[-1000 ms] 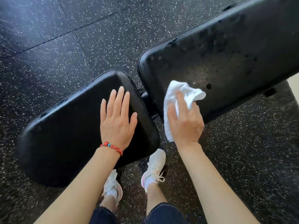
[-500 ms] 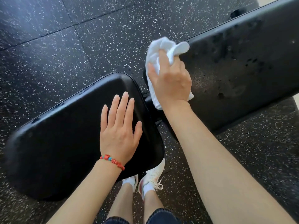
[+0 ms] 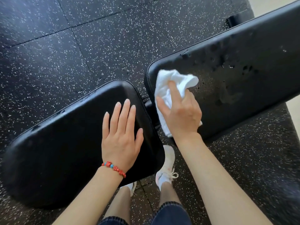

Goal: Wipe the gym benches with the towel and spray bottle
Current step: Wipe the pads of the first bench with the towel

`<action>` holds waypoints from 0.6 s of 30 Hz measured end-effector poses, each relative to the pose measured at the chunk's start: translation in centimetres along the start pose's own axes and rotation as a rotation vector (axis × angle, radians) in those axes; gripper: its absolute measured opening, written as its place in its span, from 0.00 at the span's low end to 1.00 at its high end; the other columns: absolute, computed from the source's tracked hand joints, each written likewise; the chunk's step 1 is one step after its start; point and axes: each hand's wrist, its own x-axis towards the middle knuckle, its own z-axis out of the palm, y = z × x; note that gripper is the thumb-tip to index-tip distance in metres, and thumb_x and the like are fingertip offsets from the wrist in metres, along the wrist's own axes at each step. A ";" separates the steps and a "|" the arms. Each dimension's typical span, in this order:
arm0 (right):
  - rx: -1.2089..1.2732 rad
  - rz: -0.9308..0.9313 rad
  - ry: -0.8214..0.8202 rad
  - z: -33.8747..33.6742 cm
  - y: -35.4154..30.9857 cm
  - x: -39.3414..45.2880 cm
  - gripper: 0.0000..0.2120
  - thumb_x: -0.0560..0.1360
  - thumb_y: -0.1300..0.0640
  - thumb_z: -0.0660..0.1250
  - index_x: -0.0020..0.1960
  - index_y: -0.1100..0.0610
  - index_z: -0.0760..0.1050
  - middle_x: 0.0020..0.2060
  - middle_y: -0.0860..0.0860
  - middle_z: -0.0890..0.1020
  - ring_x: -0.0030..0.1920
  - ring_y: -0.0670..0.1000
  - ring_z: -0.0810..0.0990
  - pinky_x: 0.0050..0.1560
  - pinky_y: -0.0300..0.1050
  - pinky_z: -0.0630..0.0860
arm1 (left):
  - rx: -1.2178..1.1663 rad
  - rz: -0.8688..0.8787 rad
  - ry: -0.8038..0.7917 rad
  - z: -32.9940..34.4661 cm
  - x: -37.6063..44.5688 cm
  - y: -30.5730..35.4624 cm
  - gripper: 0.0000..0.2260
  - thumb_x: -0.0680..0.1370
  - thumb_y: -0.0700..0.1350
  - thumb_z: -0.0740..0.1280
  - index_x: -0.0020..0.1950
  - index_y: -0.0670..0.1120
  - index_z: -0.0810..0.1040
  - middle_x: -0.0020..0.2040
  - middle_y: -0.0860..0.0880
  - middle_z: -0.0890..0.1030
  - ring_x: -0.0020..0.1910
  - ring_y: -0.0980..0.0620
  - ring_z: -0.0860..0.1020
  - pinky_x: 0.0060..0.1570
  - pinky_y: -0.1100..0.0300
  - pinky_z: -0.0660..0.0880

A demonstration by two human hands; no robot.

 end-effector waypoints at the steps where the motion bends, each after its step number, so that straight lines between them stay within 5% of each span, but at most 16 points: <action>1: 0.027 0.009 0.007 0.5 -0.4 1.3 0.17 0.72 0.48 0.67 0.51 0.60 0.81 0.29 0.56 0.78 0.28 0.54 0.76 0.26 0.44 0.73 | -0.002 -0.003 -0.002 0.0 0.1 0.0 0.23 0.79 0.49 0.54 0.72 0.40 0.63 0.73 0.42 0.64 0.73 0.44 0.58 0.71 0.45 0.53; 7: 0.141 -0.022 -0.027 1.5 -1.2 4.9 0.18 0.68 0.48 0.73 0.52 0.59 0.81 0.30 0.57 0.79 0.28 0.55 0.78 0.25 0.43 0.73 | -0.010 -0.021 -0.026 -0.6 0.3 0.3 0.23 0.78 0.48 0.56 0.70 0.39 0.66 0.72 0.41 0.66 0.72 0.43 0.60 0.71 0.44 0.53; 12: 0.145 -0.162 -0.035 1.8 1.4 6.0 0.18 0.72 0.45 0.65 0.53 0.55 0.82 0.30 0.57 0.78 0.28 0.55 0.77 0.24 0.42 0.72 | -0.014 -0.020 -0.019 -1.0 2.4 1.5 0.23 0.76 0.48 0.58 0.69 0.38 0.68 0.71 0.40 0.67 0.71 0.42 0.61 0.70 0.43 0.53; 18: 0.151 0.113 -0.195 2.3 8.4 9.8 0.20 0.77 0.41 0.59 0.66 0.46 0.71 0.47 0.61 0.78 0.47 0.61 0.76 0.41 0.50 0.70 | -0.028 -0.049 -0.001 -0.9 6.8 3.8 0.22 0.76 0.47 0.57 0.68 0.38 0.70 0.70 0.40 0.69 0.70 0.40 0.65 0.69 0.44 0.56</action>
